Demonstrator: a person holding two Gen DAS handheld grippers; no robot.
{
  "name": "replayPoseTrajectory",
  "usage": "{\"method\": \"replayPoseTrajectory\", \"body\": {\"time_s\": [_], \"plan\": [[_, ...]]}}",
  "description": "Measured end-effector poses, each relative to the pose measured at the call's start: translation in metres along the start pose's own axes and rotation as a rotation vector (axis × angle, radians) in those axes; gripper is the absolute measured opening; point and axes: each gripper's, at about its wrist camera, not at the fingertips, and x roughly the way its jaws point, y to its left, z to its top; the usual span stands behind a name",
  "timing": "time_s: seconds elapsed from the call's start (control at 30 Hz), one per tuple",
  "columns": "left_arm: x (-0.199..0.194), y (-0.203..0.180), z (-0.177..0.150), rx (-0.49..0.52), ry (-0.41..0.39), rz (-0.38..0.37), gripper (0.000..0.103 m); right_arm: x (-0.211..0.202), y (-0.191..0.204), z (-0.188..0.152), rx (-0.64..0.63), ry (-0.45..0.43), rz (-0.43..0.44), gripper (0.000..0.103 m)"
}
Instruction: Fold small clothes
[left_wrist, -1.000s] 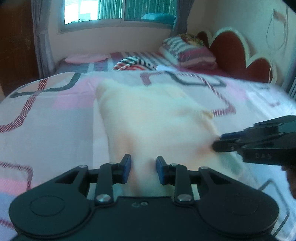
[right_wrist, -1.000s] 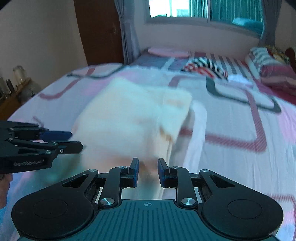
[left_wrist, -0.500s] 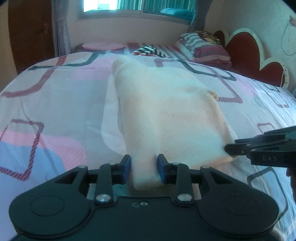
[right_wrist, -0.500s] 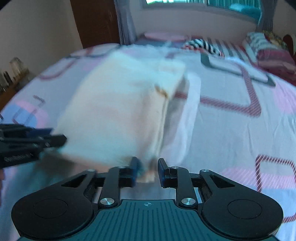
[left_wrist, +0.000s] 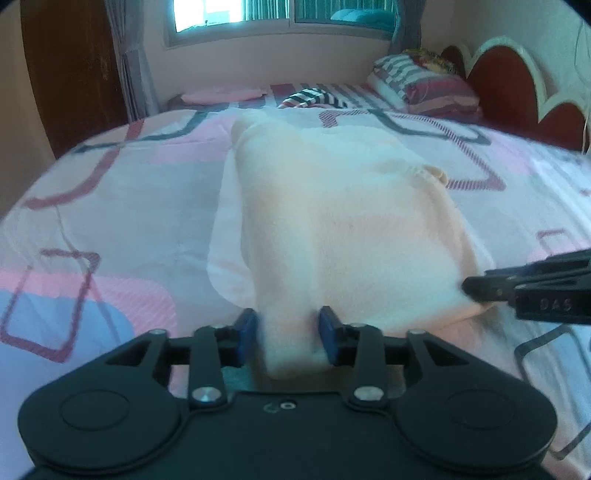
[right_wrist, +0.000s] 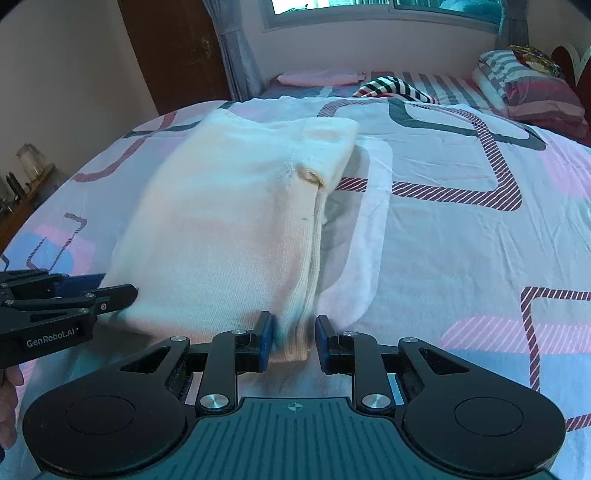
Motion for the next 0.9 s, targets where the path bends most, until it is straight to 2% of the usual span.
{"method": "replayPoseTrajectory", "body": {"time_s": [0.03, 0.13, 0.2, 0.27, 0.3, 0.33, 0.43, 0.47, 0.5, 0.53, 0.6, 0.73, 0.9], "plan": [[0.000, -0.002, 0.000, 0.009, 0.004, 0.018, 0.047, 0.000, 0.001, 0.001, -0.001, 0.006, -0.004, 0.023], [-0.003, -0.005, 0.001, 0.021, 0.018, 0.047, 0.048, 0.000, 0.005, 0.006, -0.013, 0.040, -0.023, 0.023], [-0.018, -0.009, 0.003, 0.029, 0.029, 0.060, 0.047, -0.006, 0.004, 0.008, -0.003, 0.064, -0.030, 0.023], [-0.046, -0.014, -0.003, 0.044, -0.008, 0.059, 0.049, -0.027, 0.003, 0.004, 0.022, 0.048, -0.041, 0.023], [-0.061, -0.017, -0.008, 0.043, -0.030, 0.062, 0.055, -0.042, 0.002, -0.001, 0.027, 0.020, -0.037, 0.023], [-0.077, -0.020, -0.014, 0.039, -0.052, 0.063, 0.067, -0.059, 0.003, -0.008, 0.031, -0.009, -0.036, 0.023], [-0.126, -0.028, -0.039, -0.002, -0.119, 0.098, 0.092, -0.112, 0.003, -0.035, 0.046, -0.075, -0.016, 0.024], [-0.144, -0.032, -0.049, -0.020, -0.139, 0.094, 0.096, -0.128, 0.005, -0.044, 0.047, -0.085, -0.013, 0.033], [-0.164, -0.035, -0.059, -0.043, -0.170, 0.089, 0.103, -0.147, 0.006, -0.056, 0.052, -0.112, -0.016, 0.076], [-0.185, -0.038, -0.071, -0.070, -0.220, 0.090, 0.103, -0.165, 0.009, -0.067, 0.058, -0.148, -0.039, 0.102], [-0.222, -0.044, -0.091, -0.099, -0.275, 0.085, 0.103, -0.206, 0.016, -0.095, 0.056, -0.279, -0.098, 0.103], [-0.274, -0.054, -0.122, -0.131, -0.298, 0.081, 0.103, -0.256, 0.017, -0.137, 0.113, -0.290, -0.097, 0.103], [-0.307, -0.070, -0.133, -0.113, -0.305, 0.082, 0.103, -0.295, 0.031, -0.168, 0.110, -0.269, -0.085, 0.103]]}}
